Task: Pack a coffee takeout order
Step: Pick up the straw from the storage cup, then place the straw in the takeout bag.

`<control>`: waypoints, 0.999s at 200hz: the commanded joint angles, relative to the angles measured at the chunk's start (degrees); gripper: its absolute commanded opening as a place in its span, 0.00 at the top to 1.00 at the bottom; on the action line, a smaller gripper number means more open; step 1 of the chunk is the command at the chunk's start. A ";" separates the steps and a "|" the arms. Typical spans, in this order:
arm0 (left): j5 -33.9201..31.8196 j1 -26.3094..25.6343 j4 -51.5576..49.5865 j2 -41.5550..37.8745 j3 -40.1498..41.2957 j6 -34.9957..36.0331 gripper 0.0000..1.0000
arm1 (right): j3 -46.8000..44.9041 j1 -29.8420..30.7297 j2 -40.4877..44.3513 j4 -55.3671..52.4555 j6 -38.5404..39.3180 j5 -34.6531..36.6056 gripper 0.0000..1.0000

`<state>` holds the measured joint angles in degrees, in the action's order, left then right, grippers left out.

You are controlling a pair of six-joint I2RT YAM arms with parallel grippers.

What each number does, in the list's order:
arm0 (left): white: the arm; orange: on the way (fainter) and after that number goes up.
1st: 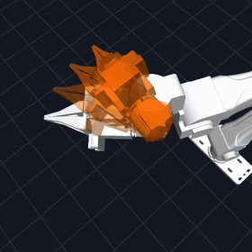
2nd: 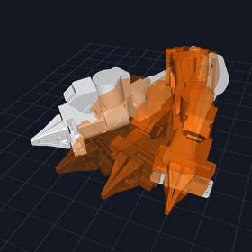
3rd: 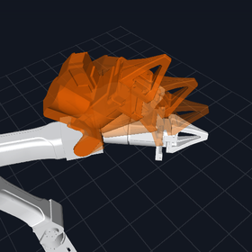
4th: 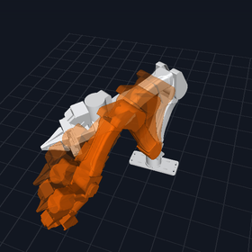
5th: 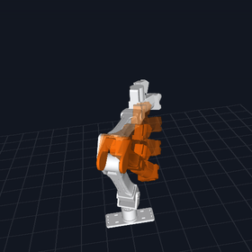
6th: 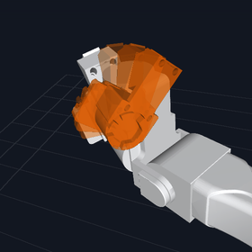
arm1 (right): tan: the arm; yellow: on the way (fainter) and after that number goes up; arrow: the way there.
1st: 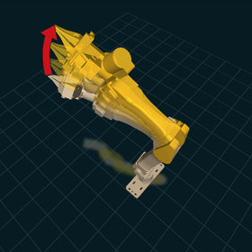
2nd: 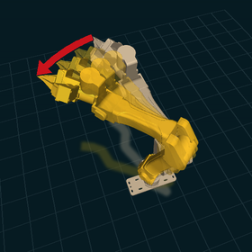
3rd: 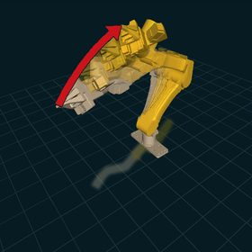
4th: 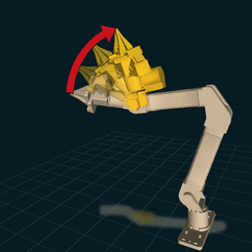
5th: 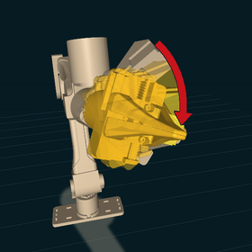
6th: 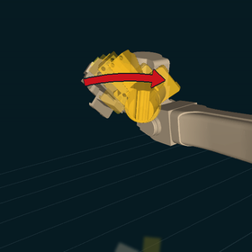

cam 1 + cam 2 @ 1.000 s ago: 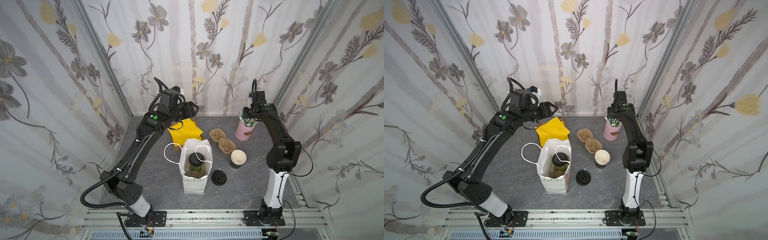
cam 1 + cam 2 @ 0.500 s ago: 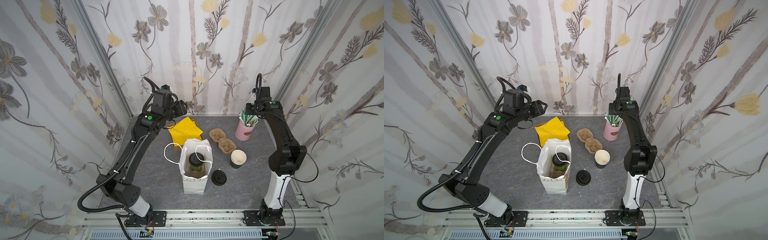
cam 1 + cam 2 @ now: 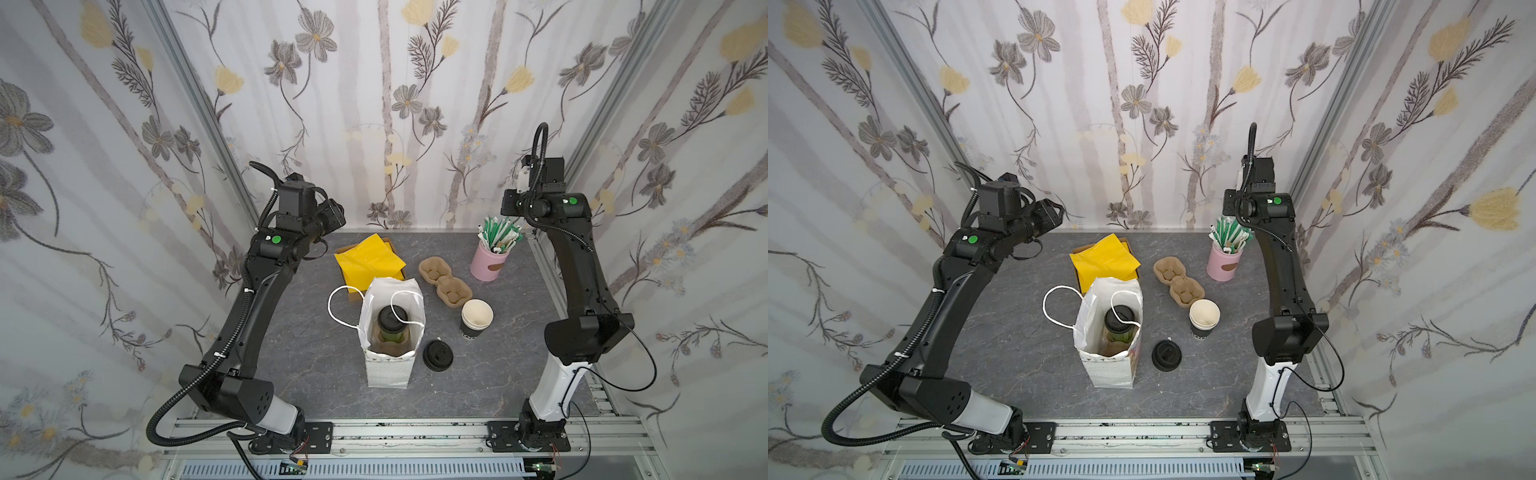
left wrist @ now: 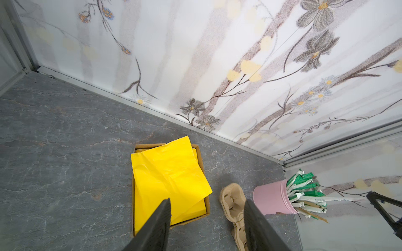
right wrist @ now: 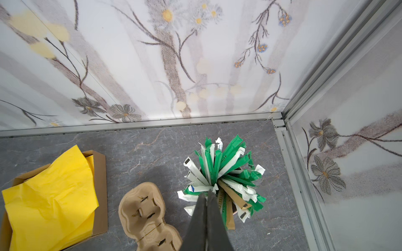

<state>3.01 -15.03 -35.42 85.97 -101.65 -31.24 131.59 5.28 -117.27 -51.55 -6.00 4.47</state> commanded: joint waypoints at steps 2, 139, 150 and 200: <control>-0.47 0.13 1.54 -0.70 0.04 0.51 0.44 | 1.78 0.68 1.46 -2.02 -0.64 -0.60 1.00; -1.57 0.19 2.03 -6.21 5.05 2.83 0.45 | 1.69 12.22 13.23 0.52 -0.21 -15.83 1.00; -1.78 0.22 2.03 -6.29 5.29 2.93 0.45 | 1.74 14.58 13.85 0.66 0.85 -19.02 1.00; -1.46 0.18 2.06 -6.03 6.16 2.72 0.45 | 1.65 29.01 15.45 -2.37 6.97 -26.04 1.00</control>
<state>2.55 -14.90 -35.11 79.99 -96.01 -28.84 133.08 30.04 -102.61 -53.52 -2.83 -15.25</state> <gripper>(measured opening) 0.553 0.048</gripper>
